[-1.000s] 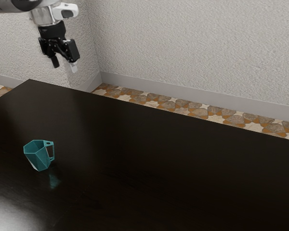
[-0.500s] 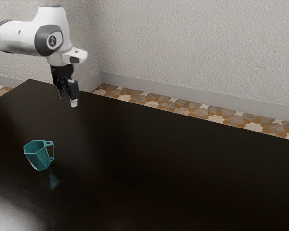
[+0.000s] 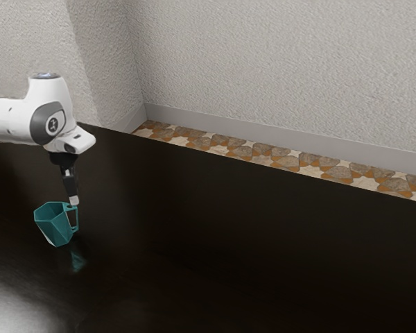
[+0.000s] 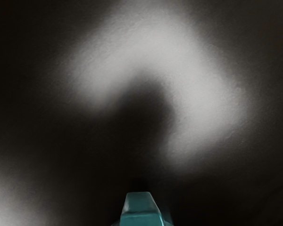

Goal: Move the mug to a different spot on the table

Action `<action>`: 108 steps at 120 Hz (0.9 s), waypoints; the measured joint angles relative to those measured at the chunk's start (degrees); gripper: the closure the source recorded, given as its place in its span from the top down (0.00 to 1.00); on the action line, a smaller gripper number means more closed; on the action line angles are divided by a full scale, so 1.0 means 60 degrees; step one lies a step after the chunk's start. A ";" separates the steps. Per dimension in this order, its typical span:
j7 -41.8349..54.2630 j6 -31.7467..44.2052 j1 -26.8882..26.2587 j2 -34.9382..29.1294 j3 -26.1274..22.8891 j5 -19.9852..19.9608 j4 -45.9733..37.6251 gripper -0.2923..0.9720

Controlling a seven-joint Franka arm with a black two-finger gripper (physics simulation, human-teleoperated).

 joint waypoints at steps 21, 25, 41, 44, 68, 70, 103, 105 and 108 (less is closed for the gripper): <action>0.0394 0.0772 -0.0211 0.0268 0.0006 -0.0022 -0.0311 0.73; 0.0409 0.0873 -0.0232 0.0354 0.0006 -0.0025 -0.0311 0.73; 0.0321 0.1143 -0.0220 0.0561 0.0012 -0.0032 -0.0322 0.73; 0.0285 0.1175 -0.0214 0.0597 0.0021 -0.0032 -0.0322 0.73; 0.0051 0.1338 -0.0212 0.0809 0.0327 0.0039 -0.0328 0.72; 0.0035 0.1345 -0.0206 0.0814 0.0335 0.0047 -0.0329 0.72; -0.0162 0.1412 -0.0283 0.0911 0.0503 0.0356 -0.0505 0.63; -0.0172 0.1414 -0.0286 0.0924 0.0503 0.0369 -0.0506 0.62; -0.0186 0.1416 -0.0289 0.0938 0.0504 0.0385 -0.0506 0.62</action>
